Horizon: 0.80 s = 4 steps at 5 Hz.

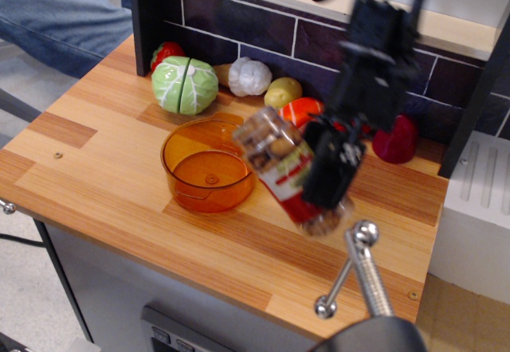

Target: Pour almonds in pot

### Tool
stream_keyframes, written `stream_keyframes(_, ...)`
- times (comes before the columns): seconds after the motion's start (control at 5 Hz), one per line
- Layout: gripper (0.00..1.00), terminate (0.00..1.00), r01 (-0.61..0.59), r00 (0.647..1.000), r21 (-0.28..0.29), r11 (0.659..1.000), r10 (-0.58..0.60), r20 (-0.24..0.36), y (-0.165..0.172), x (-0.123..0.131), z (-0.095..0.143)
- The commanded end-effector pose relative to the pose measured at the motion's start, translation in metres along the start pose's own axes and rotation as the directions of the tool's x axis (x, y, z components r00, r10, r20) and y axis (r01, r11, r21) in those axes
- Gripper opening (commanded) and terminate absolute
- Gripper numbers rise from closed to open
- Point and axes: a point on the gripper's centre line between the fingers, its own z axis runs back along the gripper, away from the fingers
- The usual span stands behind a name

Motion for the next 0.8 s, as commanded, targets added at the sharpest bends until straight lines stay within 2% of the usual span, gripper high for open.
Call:
stream_keyframes(0.0, 0.00, 0.00, 0.185, 0.951, -0.120, 0.975, -0.146, 0.273, 0.001, -0.007, 0.032)
stream_keyframes(0.2, 0.00, 0.00, 0.184, 0.935, -0.165, 0.969, -0.121, 0.333, 0.009, -0.005, 0.043)
stream_keyframes(0.6, 0.00, 0.00, 0.211, 0.897, -0.126, 0.969, -0.141, 0.418, 0.010, -0.001, 0.046)
